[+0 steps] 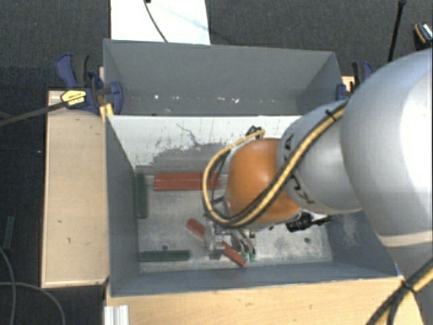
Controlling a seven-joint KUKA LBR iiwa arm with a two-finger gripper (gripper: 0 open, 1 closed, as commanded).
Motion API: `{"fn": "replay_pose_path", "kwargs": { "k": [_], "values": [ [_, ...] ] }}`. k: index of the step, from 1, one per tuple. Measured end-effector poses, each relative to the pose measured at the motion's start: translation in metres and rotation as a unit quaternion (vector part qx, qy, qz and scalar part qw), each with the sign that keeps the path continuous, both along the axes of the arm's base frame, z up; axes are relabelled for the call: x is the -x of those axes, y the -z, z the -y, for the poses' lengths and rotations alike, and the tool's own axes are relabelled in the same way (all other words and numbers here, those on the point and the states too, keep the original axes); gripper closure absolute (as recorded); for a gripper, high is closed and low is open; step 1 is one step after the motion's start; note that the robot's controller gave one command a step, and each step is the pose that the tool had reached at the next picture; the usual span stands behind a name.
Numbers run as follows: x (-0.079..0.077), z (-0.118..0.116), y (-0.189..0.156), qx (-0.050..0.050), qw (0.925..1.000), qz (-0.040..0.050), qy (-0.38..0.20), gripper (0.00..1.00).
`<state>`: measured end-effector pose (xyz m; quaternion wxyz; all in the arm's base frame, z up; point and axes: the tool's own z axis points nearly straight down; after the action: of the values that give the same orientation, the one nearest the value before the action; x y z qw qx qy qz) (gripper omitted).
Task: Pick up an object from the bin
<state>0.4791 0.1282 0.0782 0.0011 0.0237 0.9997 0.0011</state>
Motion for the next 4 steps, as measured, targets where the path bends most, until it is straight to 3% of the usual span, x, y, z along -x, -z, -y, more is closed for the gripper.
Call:
{"fn": "replay_pose_path", "kwargs": {
  "k": [1, 2, 3, 4],
  "values": [
    [0.0, 0.0, 0.0, 0.0, 1.0, 0.0001, 0.001, 0.0],
    [0.0, 0.0, 0.0, 0.0, 1.0, 0.0, 0.002, 1.0],
    [-0.001, 0.086, -0.049, 0.001, 0.9934, 0.0016, 0.115, 1.0],
    [-0.001, 0.084, -0.048, 0.001, 0.9934, 0.0009, 0.114, 0.0]
  ]
}}
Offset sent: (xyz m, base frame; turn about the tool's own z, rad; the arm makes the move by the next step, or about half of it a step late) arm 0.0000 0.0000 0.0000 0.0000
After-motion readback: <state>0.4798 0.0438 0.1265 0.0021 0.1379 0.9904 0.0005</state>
